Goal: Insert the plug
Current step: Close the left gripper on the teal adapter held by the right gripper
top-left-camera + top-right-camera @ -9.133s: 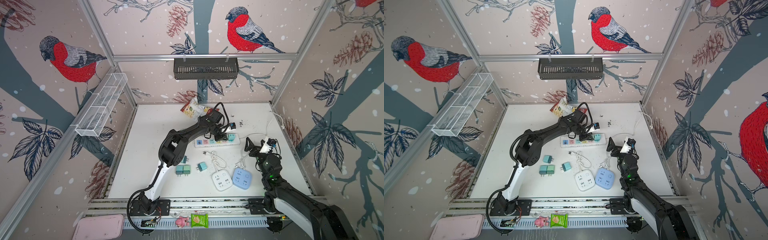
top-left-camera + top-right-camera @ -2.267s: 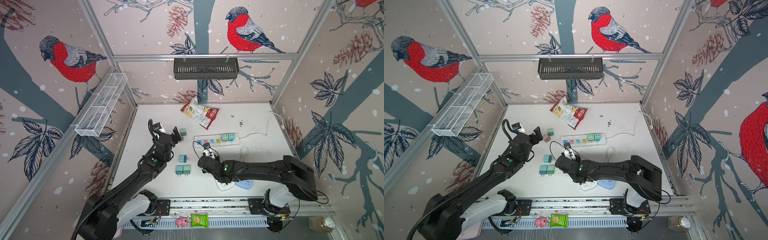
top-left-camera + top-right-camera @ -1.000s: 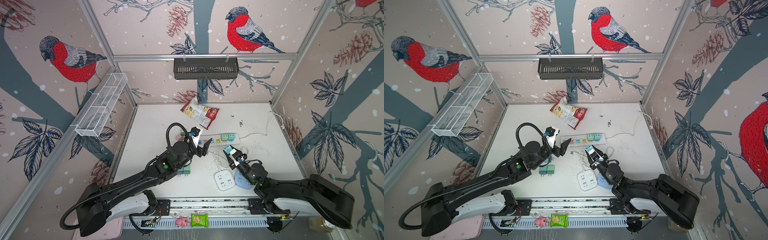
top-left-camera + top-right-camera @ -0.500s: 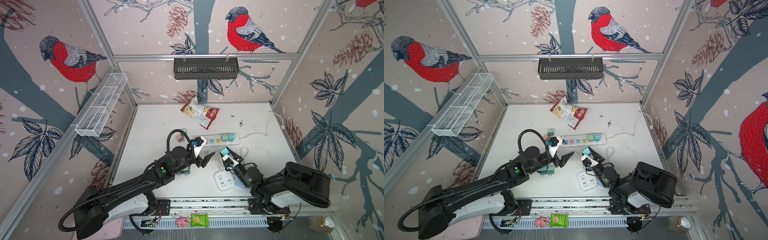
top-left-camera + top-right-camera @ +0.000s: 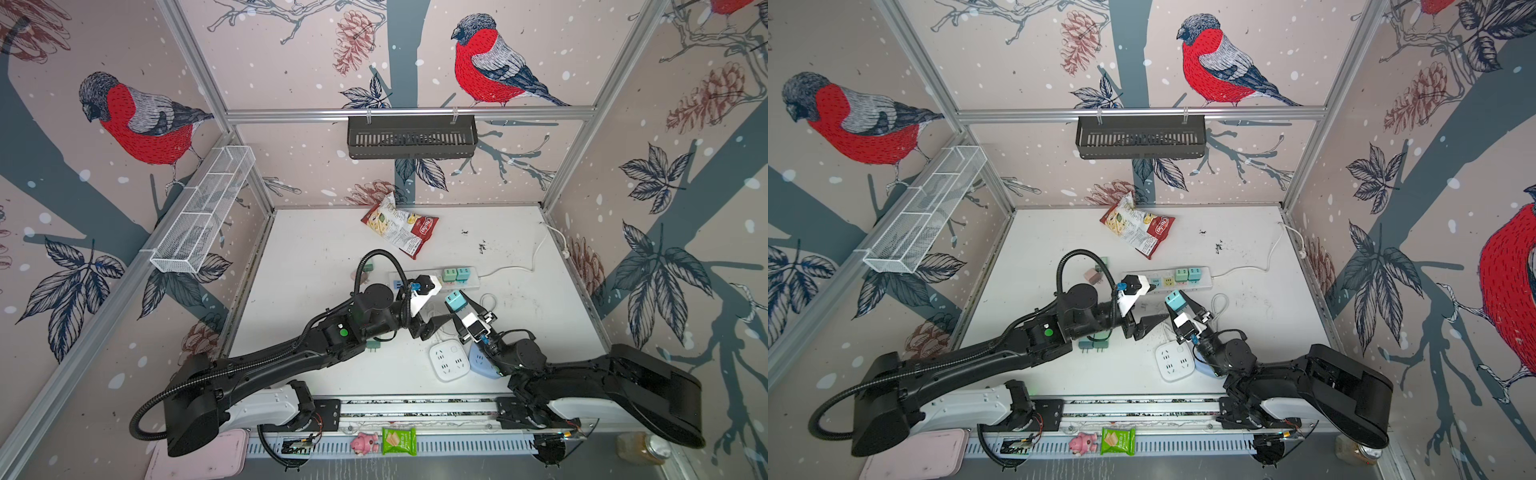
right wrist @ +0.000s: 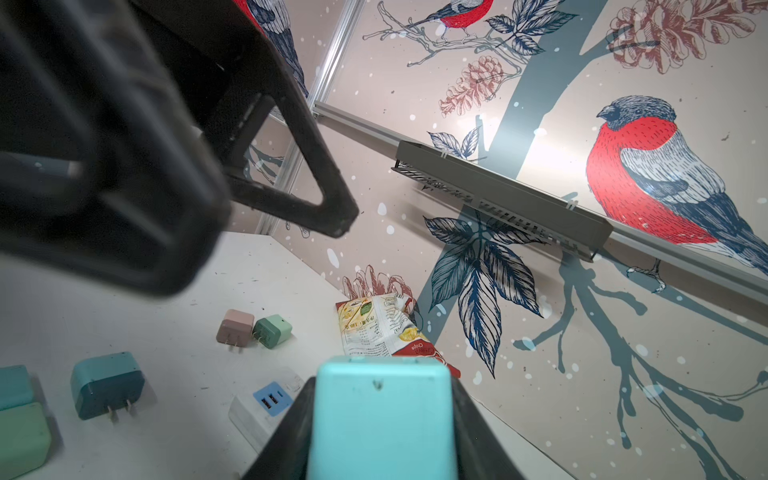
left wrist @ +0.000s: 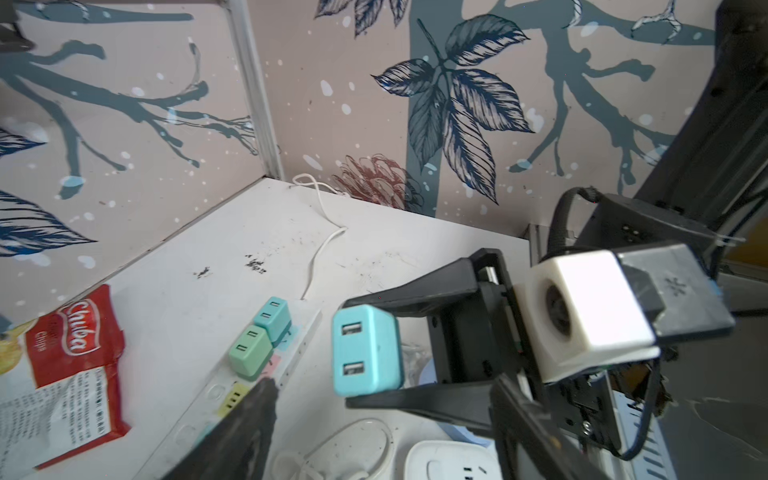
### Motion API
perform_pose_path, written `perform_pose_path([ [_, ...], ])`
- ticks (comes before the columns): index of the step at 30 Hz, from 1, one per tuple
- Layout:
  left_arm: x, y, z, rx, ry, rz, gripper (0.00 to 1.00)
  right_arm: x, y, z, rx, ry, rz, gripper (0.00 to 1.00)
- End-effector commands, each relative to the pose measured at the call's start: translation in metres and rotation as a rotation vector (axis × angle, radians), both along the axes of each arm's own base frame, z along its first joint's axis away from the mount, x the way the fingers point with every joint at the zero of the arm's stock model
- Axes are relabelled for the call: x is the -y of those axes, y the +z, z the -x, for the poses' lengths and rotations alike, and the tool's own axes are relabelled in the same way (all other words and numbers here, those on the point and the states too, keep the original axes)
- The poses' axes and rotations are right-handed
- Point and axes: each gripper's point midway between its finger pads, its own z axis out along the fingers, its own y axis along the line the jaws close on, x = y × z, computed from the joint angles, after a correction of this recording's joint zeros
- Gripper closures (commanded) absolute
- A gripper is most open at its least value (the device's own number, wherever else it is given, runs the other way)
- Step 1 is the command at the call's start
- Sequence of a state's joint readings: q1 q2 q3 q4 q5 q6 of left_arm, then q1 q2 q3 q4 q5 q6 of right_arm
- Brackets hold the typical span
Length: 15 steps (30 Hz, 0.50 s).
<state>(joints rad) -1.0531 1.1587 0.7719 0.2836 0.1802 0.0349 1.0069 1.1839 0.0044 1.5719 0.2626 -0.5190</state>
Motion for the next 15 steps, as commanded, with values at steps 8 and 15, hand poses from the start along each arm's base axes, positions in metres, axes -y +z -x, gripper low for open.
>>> perform_pose_path([
  [8, 0.005, -0.012, -0.007, 0.002, 0.041, -0.081, 0.21, 0.009, -0.016, 0.024, -0.002, 0.086, 0.017, 0.99],
  [15, 0.006, -0.013, -0.015, -0.043, 0.088, -0.082, 0.22, 0.006, -0.018, 0.026, 0.000, 0.102, 0.034, 0.99],
])
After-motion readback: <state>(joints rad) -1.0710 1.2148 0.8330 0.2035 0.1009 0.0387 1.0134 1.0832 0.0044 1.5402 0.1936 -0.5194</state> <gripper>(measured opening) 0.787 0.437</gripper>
